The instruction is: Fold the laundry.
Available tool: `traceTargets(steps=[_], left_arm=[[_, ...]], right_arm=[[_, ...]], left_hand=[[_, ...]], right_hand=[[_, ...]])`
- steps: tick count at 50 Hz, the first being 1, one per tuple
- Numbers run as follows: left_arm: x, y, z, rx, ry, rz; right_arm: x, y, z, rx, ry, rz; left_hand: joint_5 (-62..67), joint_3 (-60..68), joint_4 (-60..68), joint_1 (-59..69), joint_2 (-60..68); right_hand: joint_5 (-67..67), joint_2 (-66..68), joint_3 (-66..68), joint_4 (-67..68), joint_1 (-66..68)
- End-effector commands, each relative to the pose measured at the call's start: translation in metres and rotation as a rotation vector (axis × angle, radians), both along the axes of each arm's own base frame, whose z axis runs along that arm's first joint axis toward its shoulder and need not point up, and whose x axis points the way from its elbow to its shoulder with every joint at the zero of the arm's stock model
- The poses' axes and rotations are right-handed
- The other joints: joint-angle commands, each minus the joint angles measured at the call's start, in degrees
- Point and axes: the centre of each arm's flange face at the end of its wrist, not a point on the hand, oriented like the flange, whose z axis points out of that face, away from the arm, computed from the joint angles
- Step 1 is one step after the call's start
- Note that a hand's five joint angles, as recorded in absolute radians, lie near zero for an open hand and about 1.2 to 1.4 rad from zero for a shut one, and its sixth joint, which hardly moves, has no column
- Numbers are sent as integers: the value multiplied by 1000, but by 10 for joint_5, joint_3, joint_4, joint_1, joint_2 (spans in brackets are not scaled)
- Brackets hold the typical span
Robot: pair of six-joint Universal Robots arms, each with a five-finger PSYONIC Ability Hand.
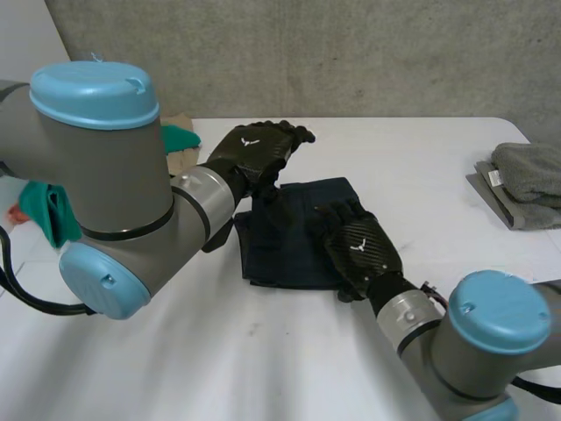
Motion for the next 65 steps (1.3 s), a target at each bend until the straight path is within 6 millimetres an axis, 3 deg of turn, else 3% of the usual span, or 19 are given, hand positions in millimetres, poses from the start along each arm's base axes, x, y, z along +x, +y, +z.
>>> traceTargets(steps=[1,11,21,28,30,40,57,61,62,64,65], left_arm=[[-1,-2,-4,-15,6,5],[-1,-4,-6,-16,7,8],[0,-4,-8,-10,2,10],[0,-4,-8,-8,7,7],[0,-3,-9,-1,7,8],[0,-5,-11,2,13,11],[1,-6,-13,7,9,15],[3,-7,-15,12,5,22],[3,-7,-15,13,4,22],[4,-8,-16,14,3,25],[5,-8,-15,13,4,26]], right_arm=[[13,-24,-12,-65,0,-35],[17,-38,-21,-64,17,-55],[5,-19,3,5,40,-52],[3,-19,1,49,45,-54],[4,-20,-10,69,53,-51],[15,-37,-23,55,61,-52],[34,-64,-19,-7,22,-52],[39,-70,-20,-15,15,-49],[40,-72,-19,-22,7,-46],[41,-76,-14,-32,-10,-50],[43,-79,-7,-49,-25,-50]], left_hand=[[-19,-15,-9,2,-10],[-17,-13,-7,3,-8],[-17,-13,-7,3,-8],[-19,-15,-9,2,-10],[-19,-15,-9,2,-10],[-17,-13,-7,3,-8],[-17,-13,-7,3,-8],[-17,-13,-7,3,-8],[-17,-13,-7,3,-8],[-17,-13,-7,3,-8],[-17,-13,-7,3,-8]], right_hand=[[-28,-21,-20,-25,-35],[-28,-21,-20,-25,-35],[-28,-21,-20,-25,-35],[-28,-21,-20,-25,-35],[-28,-21,-20,-25,-35],[-28,-21,-20,-25,-35],[-28,-21,-20,-25,-35],[164,170,172,167,157],[373,379,381,376,366],[668,674,676,671,661],[672,679,680,675,665]])
